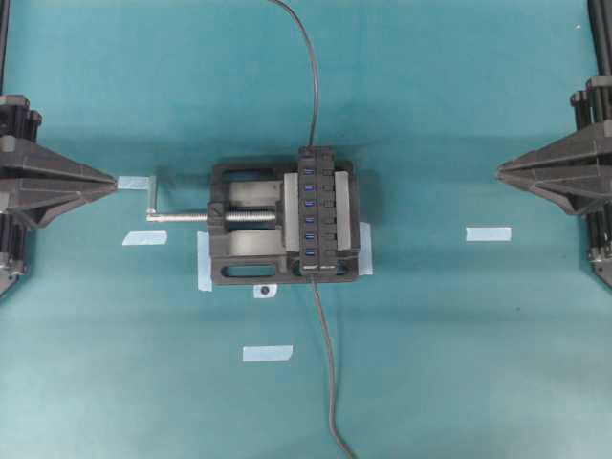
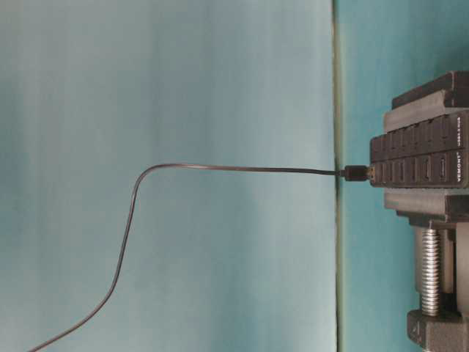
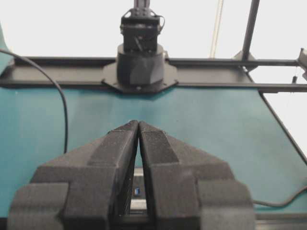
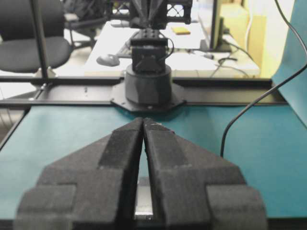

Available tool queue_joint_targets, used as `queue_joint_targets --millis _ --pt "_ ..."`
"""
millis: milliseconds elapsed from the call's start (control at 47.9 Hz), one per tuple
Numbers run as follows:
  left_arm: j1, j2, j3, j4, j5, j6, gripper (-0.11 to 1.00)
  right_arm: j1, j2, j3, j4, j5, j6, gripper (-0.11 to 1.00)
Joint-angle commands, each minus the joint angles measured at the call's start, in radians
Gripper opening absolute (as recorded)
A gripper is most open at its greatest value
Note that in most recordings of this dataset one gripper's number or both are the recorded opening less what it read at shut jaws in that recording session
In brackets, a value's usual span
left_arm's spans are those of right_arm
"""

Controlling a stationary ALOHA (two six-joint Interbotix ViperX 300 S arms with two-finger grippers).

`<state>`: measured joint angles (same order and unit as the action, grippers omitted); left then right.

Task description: Insert the USB into the center port of the fixed hub

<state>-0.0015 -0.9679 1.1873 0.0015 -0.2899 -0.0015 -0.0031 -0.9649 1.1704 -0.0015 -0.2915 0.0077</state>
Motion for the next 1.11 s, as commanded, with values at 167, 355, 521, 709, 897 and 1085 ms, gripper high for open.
queue_joint_targets --millis 167,355,521,709,897,1085 --pt "0.005 0.015 -0.038 0.005 0.0 0.006 0.0 -0.037 -0.04 0.026 0.078 0.083 0.084 0.08" --pt "0.003 0.014 -0.032 0.005 0.067 -0.008 0.0 -0.051 -0.046 0.0 0.069 0.186 0.117 0.01" --pt "-0.002 0.028 -0.072 0.005 0.173 -0.008 0.0 -0.054 -0.038 -0.021 0.069 0.296 0.118 0.01" --pt "-0.002 0.064 -0.101 0.005 0.273 -0.009 0.0 -0.086 0.021 -0.049 0.067 0.391 0.117 0.01" --pt "-0.002 0.115 -0.12 0.005 0.284 -0.008 0.0 -0.115 0.112 -0.1 0.041 0.454 0.115 0.01" --pt "-0.002 0.15 -0.12 0.005 0.278 -0.008 0.0 -0.153 0.239 -0.17 -0.005 0.502 0.114 0.01"
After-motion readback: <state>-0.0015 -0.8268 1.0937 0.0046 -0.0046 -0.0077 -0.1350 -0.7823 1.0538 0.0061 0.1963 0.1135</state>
